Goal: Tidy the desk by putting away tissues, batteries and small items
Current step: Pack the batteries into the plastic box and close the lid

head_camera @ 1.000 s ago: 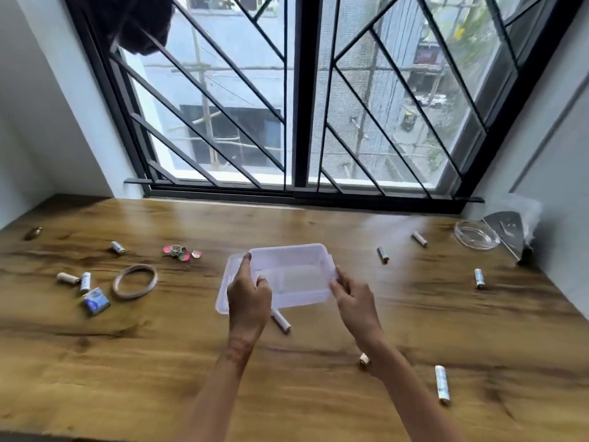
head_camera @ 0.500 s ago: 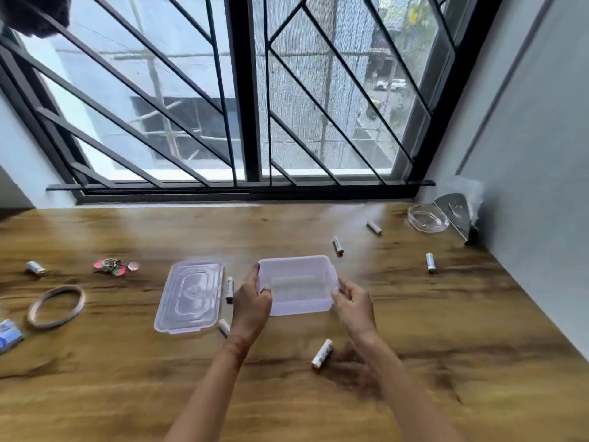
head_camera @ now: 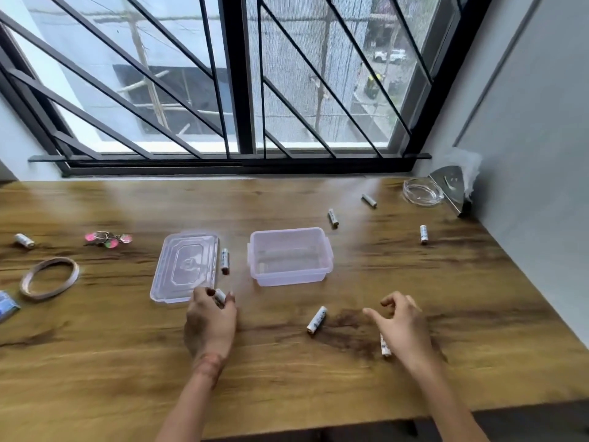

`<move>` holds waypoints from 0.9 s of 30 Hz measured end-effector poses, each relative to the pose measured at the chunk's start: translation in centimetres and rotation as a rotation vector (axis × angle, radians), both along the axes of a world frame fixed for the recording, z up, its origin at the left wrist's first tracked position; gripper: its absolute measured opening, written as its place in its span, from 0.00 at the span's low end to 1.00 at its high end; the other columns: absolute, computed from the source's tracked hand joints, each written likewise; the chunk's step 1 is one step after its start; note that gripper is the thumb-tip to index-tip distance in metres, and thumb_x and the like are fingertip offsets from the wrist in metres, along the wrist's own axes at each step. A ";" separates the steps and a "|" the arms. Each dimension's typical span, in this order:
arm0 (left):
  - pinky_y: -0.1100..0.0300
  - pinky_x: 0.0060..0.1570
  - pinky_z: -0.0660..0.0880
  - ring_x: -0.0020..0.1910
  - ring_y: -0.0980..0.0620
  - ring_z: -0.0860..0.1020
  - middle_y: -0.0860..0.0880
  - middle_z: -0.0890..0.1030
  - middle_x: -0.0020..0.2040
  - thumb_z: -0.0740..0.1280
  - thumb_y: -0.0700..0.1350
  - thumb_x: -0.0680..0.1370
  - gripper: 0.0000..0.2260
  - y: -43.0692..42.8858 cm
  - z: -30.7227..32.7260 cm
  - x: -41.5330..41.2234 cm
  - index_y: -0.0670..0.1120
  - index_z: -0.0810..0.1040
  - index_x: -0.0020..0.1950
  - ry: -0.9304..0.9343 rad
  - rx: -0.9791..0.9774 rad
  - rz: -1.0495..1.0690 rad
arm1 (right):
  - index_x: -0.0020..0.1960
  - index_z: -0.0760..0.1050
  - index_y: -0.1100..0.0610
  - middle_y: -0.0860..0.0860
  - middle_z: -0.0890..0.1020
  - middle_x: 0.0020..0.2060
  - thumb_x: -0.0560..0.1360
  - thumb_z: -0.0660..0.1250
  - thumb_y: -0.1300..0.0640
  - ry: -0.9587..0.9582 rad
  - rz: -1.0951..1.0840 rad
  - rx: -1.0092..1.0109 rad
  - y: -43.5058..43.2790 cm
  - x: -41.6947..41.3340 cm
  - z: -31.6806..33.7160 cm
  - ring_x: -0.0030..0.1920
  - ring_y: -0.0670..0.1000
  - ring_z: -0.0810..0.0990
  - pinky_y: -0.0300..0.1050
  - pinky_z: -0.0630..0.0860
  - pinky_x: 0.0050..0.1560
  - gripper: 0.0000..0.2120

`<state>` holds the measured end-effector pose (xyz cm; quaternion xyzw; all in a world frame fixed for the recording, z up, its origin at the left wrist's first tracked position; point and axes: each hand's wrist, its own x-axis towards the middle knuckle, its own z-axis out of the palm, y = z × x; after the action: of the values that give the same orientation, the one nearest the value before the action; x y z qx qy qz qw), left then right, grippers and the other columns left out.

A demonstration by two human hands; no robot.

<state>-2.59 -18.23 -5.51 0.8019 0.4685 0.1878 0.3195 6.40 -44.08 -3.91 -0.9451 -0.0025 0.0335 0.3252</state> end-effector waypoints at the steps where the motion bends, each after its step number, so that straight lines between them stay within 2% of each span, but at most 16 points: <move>1: 0.54 0.41 0.70 0.49 0.37 0.78 0.38 0.80 0.49 0.70 0.50 0.72 0.16 0.1 0.0 0.0 0.40 0.73 0.52 0.052 -0.025 0.006 | 0.49 0.73 0.59 0.51 0.74 0.44 0.68 0.74 0.49 0.035 0.004 -0.042 -0.4 -0.6 0.1 0.44 0.51 0.74 0.42 0.66 0.40 0.18; 5: 0.53 0.44 0.73 0.50 0.37 0.78 0.36 0.81 0.48 0.69 0.54 0.72 0.17 0.8 0.0 0.3 0.40 0.79 0.48 0.169 -0.040 -0.032 | 0.50 0.72 0.58 0.52 0.78 0.45 0.69 0.73 0.49 0.105 0.027 -0.157 -0.9 -2.1 -0.4 0.44 0.50 0.72 0.41 0.64 0.41 0.18; 9: 0.59 0.41 0.70 0.48 0.40 0.80 0.38 0.83 0.44 0.70 0.51 0.69 0.14 1.4 0.6 0.5 0.40 0.82 0.44 0.211 -0.063 -0.149 | 0.50 0.76 0.58 0.52 0.83 0.44 0.71 0.70 0.53 0.107 0.028 -0.121 -0.2 -2.2 -0.1 0.44 0.51 0.79 0.40 0.70 0.41 0.12; 11: 0.60 0.39 0.71 0.45 0.42 0.80 0.40 0.83 0.40 0.72 0.52 0.68 0.14 1.1 1.0 0.3 0.40 0.83 0.42 0.217 -0.087 -0.197 | 0.49 0.77 0.58 0.51 0.82 0.41 0.71 0.69 0.56 0.151 0.025 -0.030 0.8 -2.1 0.4 0.39 0.48 0.79 0.39 0.72 0.39 0.09; 14: 0.60 0.38 0.75 0.38 0.46 0.81 0.43 0.83 0.32 0.71 0.54 0.67 0.13 0.0 1.2 -0.3 0.44 0.83 0.33 0.203 -0.170 -0.252 | 0.46 0.77 0.59 0.50 0.80 0.34 0.71 0.69 0.58 0.253 -0.003 0.197 3.1 -2.2 0.8 0.35 0.50 0.81 0.49 0.81 0.41 0.05; 17: 0.62 0.35 0.73 0.30 0.52 0.80 0.47 0.81 0.25 0.71 0.53 0.68 0.15 -1.2 1.5 -1.2 0.43 0.81 0.27 0.140 -0.262 -0.228 | 0.45 0.74 0.59 0.51 0.78 0.33 0.72 0.67 0.62 0.362 -0.030 0.329 5.6 -2.2 0.7 0.32 0.49 0.80 0.52 0.82 0.39 0.03; 20: 0.61 0.38 0.78 0.28 0.53 0.81 0.49 0.81 0.24 0.72 0.49 0.68 0.11 -1.6 1.2 -1.6 0.43 0.80 0.29 0.071 -0.372 -0.210 | 0.44 0.73 0.58 0.54 0.79 0.41 0.70 0.66 0.60 0.305 0.007 0.273 7.5 -1.7 0.1 0.44 0.54 0.80 0.53 0.80 0.47 0.04; 22: 0.51 0.43 0.81 0.31 0.51 0.83 0.49 0.82 0.26 0.74 0.45 0.68 0.06 -1.4 0.6 -1.7 0.44 0.80 0.34 -0.032 -0.472 -0.171 | 0.47 0.73 0.60 0.55 0.77 0.47 0.71 0.67 0.58 0.247 0.054 0.143 8.5 -1.5 -0.4 0.50 0.55 0.76 0.46 0.74 0.49 0.08; 24: 0.46 0.46 0.80 0.34 0.48 0.83 0.47 0.83 0.29 0.75 0.42 0.68 0.05 -1.0 0.1 -1.8 0.45 0.80 0.39 -0.138 -0.530 -0.141 | 0.48 0.71 0.61 0.56 0.76 0.50 0.71 0.68 0.56 0.210 0.089 0.047 9.3 -1.7 -0.3 0.52 0.56 0.74 0.46 0.70 0.48 0.10; 27: 0.52 0.45 0.80 0.36 0.46 0.83 0.46 0.83 0.33 0.72 0.38 0.70 0.09 -1.1 0.2 -2.0 0.41 0.80 0.49 -0.269 -0.627 -0.095 | 0.49 0.71 0.61 0.57 0.78 0.50 0.70 0.67 0.57 0.202 0.142 -0.044 10.1 -2.1 -0.3 0.52 0.58 0.76 0.44 0.70 0.43 0.11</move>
<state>-4.55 -19.37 -5.34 0.6537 0.4190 0.1236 0.6179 4.30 -34.03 -4.23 -0.9411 -0.0357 0.1516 0.3000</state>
